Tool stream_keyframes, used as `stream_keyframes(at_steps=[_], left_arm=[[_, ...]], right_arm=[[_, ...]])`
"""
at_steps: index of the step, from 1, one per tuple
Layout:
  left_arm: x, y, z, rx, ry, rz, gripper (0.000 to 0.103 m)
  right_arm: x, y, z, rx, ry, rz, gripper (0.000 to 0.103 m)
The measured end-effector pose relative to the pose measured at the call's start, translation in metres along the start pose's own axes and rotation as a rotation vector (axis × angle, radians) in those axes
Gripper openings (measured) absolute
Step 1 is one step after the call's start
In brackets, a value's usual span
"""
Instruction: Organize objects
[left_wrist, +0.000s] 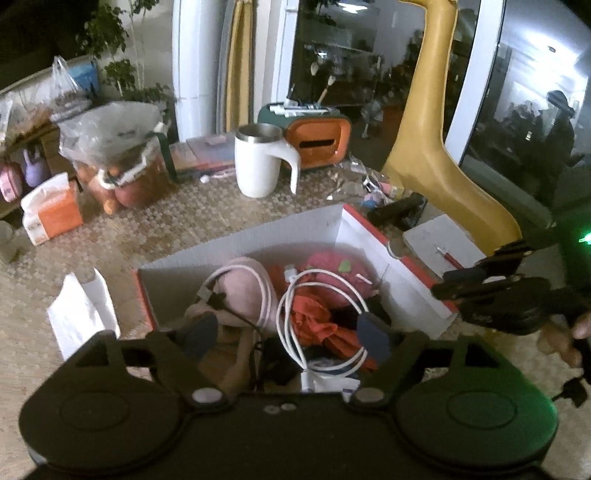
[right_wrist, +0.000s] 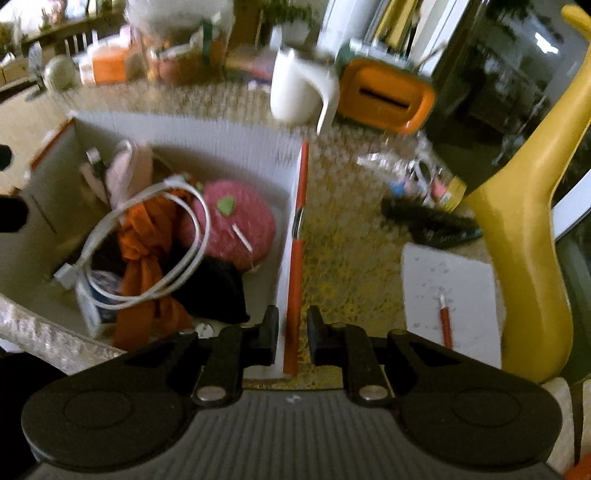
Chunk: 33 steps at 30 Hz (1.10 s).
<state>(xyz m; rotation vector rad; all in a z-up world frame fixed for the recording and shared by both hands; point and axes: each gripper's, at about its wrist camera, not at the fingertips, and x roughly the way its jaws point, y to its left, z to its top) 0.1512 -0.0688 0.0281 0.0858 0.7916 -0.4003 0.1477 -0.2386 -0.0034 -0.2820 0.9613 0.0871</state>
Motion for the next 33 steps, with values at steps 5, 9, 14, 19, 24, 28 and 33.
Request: stream_keyframes(at_steps=[5,9,14,19,24,28,33], left_arm=[[-0.016,-0.005,-0.004,0.002,-0.032,0.029,0.088],[-0.028,-0.007,-0.008,-0.006,-0.055,0.041,0.092],[-0.041,-0.012,-0.016,-0.009,-0.085,0.061,0.097],[-0.055,-0.015,-0.025,-0.026,-0.116,0.065,0.101],[-0.066,-0.021,-0.035,-0.023,-0.141,0.072,0.102],[-0.072,-0.024,-0.043,-0.043,-0.151,0.067,0.102],[-0.076,-0.029,-0.05,-0.029,-0.163,0.087,0.102]], right_arm=[[-0.039,-0.004,-0.007,0.056,-0.117,0.057,0.015],[-0.066,-0.001,-0.017,0.087,-0.206,0.087,0.02],[-0.094,0.007,-0.032,0.111,-0.326,0.13,0.043],[-0.117,0.015,-0.046,0.113,-0.422,0.147,0.067],[-0.13,0.023,-0.058,0.121,-0.474,0.154,0.082],[-0.134,0.033,-0.067,0.107,-0.508,0.104,0.089],[-0.136,0.036,-0.077,0.138,-0.523,0.106,0.089]])
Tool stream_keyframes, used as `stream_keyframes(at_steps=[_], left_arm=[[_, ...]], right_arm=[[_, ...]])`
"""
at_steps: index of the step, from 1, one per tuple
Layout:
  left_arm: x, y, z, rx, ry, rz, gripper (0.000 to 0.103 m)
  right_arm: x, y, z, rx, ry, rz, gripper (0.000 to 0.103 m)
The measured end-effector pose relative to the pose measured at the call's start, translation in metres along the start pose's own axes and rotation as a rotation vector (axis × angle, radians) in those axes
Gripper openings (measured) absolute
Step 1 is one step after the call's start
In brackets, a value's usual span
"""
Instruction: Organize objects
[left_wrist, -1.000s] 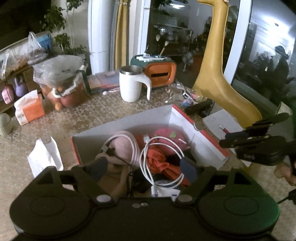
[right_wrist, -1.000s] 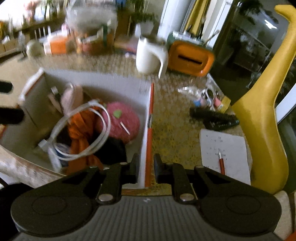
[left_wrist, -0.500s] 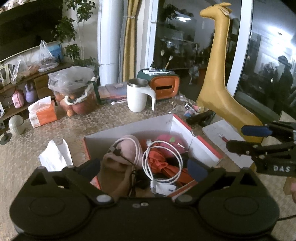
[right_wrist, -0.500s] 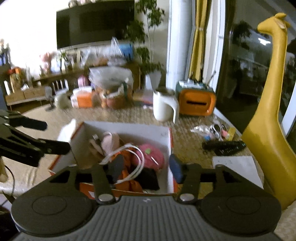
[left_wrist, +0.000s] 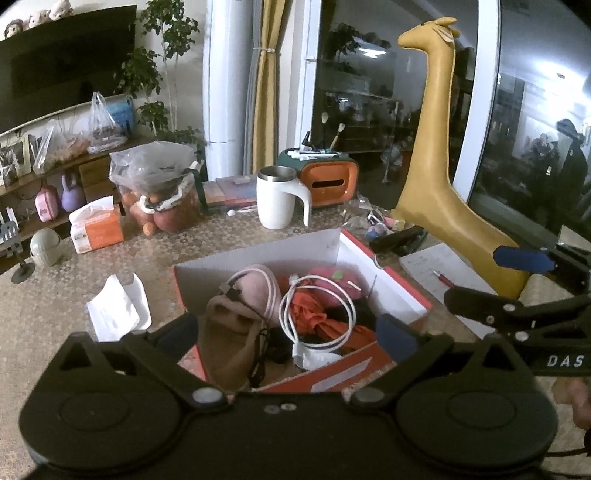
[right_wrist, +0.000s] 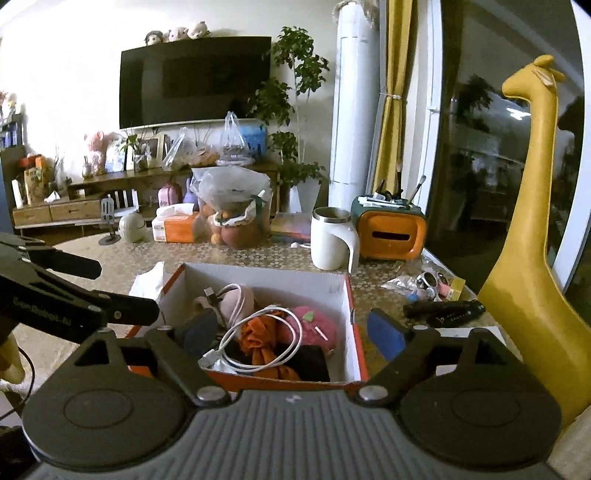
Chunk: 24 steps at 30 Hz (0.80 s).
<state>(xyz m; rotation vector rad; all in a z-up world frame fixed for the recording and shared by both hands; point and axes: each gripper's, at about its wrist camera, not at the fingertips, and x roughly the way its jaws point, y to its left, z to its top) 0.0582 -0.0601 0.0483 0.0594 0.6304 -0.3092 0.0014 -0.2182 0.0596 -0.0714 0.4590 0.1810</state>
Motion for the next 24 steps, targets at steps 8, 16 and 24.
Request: stream_keyframes(at_steps=[8,16,24], left_arm=[[-0.002,-0.004,-0.007,-0.03,0.011,0.01,0.102],[-0.005,-0.008,-0.011,-0.007,0.016,0.048,0.102],[-0.005,-0.005,-0.013,-0.018,0.024,0.053,0.102]], right_arm=[[-0.009,-0.003,-0.003,0.077,-0.009,0.014,0.095],[-0.009,-0.003,-0.003,0.085,-0.003,0.01,0.095],[-0.008,0.0,-0.004,0.1,0.013,0.012,0.095]])
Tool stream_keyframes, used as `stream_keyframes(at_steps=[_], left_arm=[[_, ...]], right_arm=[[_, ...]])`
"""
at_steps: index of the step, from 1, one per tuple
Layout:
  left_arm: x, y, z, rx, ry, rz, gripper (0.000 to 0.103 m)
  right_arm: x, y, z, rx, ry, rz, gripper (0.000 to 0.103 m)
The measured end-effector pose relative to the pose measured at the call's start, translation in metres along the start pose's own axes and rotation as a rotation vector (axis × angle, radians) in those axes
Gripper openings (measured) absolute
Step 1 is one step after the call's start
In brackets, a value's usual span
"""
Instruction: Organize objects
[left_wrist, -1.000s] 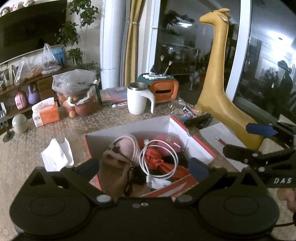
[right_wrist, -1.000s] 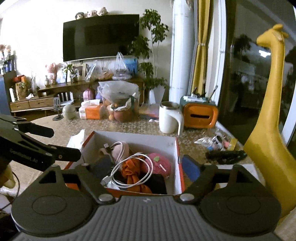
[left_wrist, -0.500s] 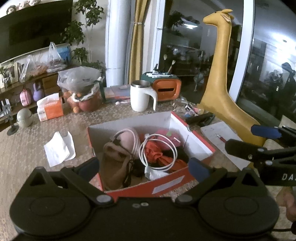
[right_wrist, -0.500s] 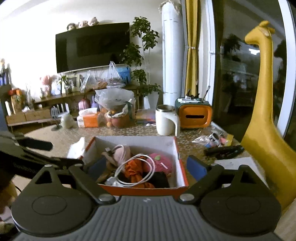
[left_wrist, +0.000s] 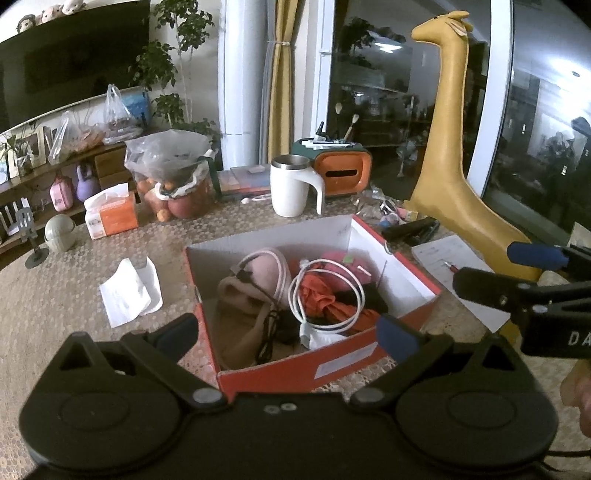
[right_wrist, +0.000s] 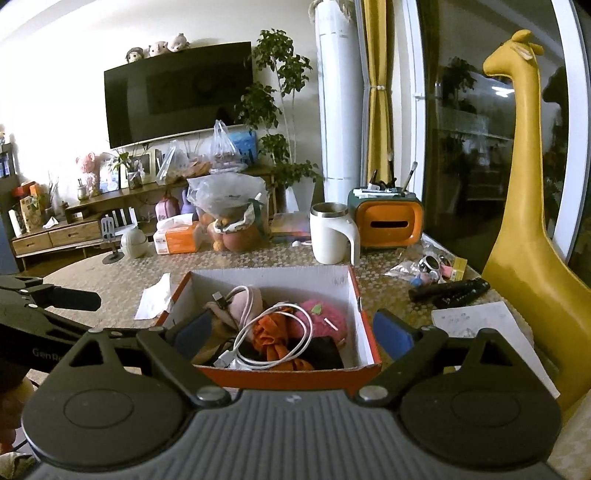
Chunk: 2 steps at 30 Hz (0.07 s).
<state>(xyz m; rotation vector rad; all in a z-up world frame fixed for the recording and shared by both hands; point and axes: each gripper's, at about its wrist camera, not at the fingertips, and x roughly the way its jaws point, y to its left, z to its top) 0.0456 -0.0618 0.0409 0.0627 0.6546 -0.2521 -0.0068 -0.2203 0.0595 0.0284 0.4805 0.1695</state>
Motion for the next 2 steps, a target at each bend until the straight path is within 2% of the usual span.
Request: stream_keyframes(at_steps=[2], left_arm=[[-0.0002,0.0001,-0.0003,-0.001,0.001,0.0,0.102]], right_arm=[[0.0005,0.0009,-0.0005,0.003,0.005,0.003,0.095]])
